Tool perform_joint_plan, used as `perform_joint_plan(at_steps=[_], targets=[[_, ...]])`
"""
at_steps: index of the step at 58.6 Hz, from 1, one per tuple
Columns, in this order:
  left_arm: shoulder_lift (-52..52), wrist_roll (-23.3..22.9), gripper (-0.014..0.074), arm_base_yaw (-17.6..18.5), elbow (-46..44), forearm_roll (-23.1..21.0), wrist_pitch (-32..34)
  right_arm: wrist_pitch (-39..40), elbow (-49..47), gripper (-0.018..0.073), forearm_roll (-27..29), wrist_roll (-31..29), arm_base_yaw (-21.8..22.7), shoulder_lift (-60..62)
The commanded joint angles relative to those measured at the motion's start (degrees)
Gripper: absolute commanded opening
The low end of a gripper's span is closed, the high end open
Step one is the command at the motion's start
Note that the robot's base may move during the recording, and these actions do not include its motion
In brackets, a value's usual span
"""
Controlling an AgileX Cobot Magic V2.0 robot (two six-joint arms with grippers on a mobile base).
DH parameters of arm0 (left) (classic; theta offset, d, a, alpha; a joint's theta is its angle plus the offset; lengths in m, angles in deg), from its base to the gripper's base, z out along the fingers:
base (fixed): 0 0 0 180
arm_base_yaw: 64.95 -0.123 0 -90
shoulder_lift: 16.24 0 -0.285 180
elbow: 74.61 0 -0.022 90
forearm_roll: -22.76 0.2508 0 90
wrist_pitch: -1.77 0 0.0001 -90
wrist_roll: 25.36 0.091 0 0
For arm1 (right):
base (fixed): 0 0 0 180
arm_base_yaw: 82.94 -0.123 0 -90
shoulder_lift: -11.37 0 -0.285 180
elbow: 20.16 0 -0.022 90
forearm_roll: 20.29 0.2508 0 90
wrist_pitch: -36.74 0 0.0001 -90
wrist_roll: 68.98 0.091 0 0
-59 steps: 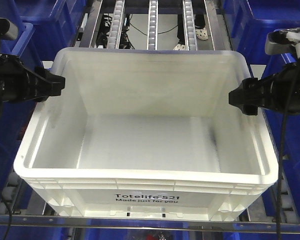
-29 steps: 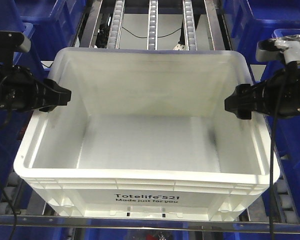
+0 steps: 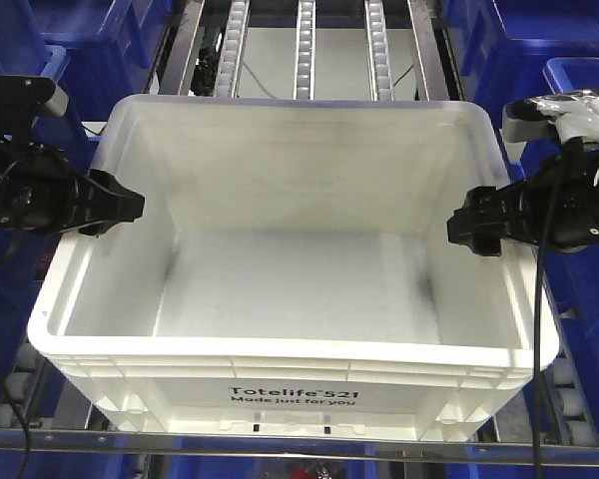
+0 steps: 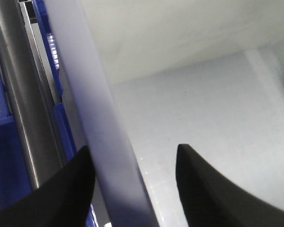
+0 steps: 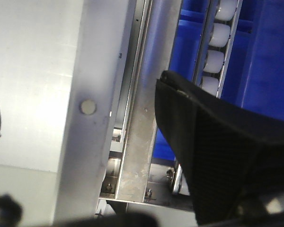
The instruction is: Move bin from left to right shelf
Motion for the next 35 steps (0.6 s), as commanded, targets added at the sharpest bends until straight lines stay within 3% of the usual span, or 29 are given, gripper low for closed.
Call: perform_joint_plan(at_steps=[1,26,35], targets=[[1.5,-0.7,0.0372,0.3,-1.7,-2.1,-1.6,2.1,-1.8,0.0586,0.1,0.9,0.0,1.3],[1.5,-0.7,0.0354,0.3,-1.7,-1.2,-3.3,-0.3,-1.8,0.0586,0.4,1.4,0.0,1.3],[1.5,-0.7,0.0354,0.3,-1.7,-1.2,-3.3,-0.2,-1.8,0.0580,3.1,0.9,0.0,1.3]])
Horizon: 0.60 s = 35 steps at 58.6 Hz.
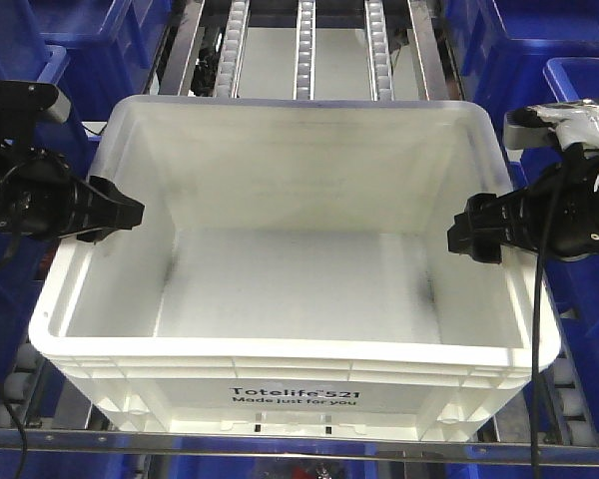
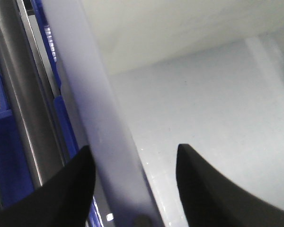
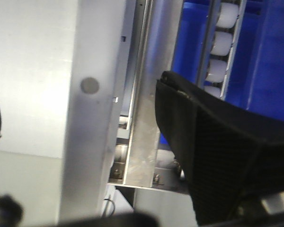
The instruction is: Move bin from left to right shelf
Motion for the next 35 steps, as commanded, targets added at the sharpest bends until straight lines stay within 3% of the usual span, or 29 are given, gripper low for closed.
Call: perform_joint_plan(at_steps=[1,35], targets=[[1.5,-0.6,0.0354,0.3,-1.6,-2.4,-1.6,2.7,-1.8,0.0578,1.6,-0.8,0.0,1.3],[1.5,-1.6,0.0354,0.3,-1.6,-2.5,-0.5,4.9,-1.8,0.0495,1.2,-1.2,0.0,-1.3]])
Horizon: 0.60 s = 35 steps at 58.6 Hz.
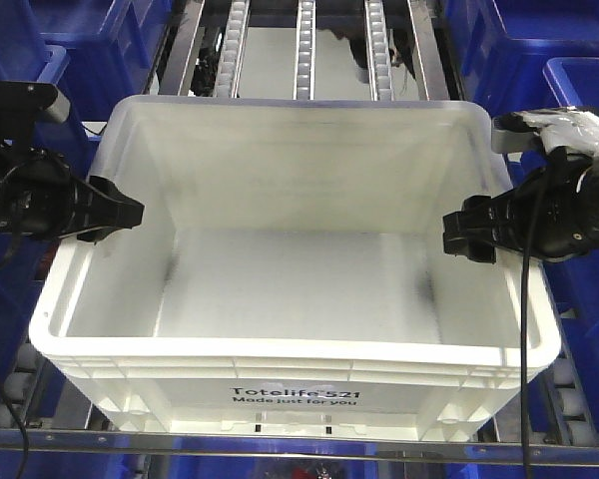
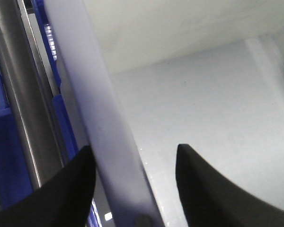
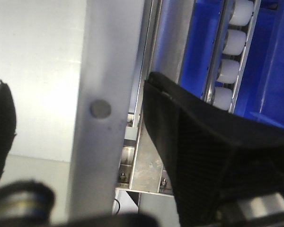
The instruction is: Move bin from left to right shelf
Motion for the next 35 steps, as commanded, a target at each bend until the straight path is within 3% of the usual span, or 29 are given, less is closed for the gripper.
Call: perform_joint_plan(at_steps=[1,20,29,35], targets=[[1.5,-0.7,0.0354,0.3,-1.6,-2.5,-0.4,3.5,-1.8,0.0495,0.1,-0.6,0.0,1.0],[1.5,-0.7,0.0335,0.3,-1.6,-2.5,-0.4,3.3,-1.8,0.0483,0.2,-0.5,0.0,1.0],[1.5,-0.7,0.0243,0.4,-1.6,-2.5,-0.5,3.4,-1.8,0.0404,0.2,-0.5,0.0,1.0],[1.5,-0.7,0.0142,0.4,-1.6,-2.5,-0.6,3.3,-1.8,0.0293,0.2,-0.5,0.0,1.0]])
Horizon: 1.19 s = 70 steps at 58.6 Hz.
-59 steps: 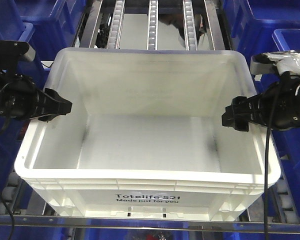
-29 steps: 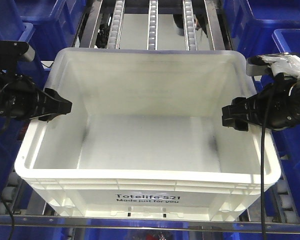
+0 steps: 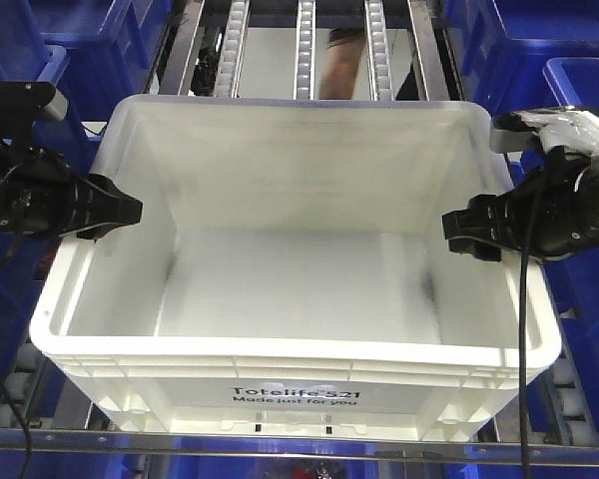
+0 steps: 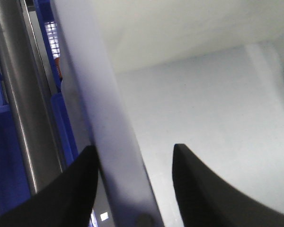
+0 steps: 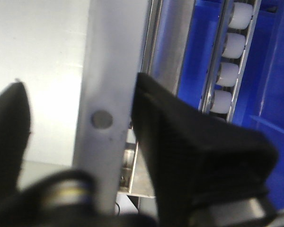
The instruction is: Move bin from left to right shelf
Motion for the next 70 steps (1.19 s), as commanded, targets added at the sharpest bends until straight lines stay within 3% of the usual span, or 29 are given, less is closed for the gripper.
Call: perform_joint_plan(at_steps=[1,10,20,70], targets=[[1.5,0.8,0.0122,0.4,-1.6,-2.3,-0.9,2.8,-1.8,0.0278,0.3,-0.4,0.0,1.4],[1.5,0.8,-0.0009,0.4,-1.6,-2.3,-0.9,2.6,-1.8,0.0118,0.3,-0.4,0.0,1.4],[1.5,0.9,-0.0008,0.4,-1.6,-4.3,-0.7,2.6,-1.8,-0.0014,0.5,-0.5,0.0,1.4],[5.3,1.1,-0.0003,0.4,-1.6,-7.0,1.0,4.1,-1.8,-0.0006,0.9,-1.8,0.0,4.8]])
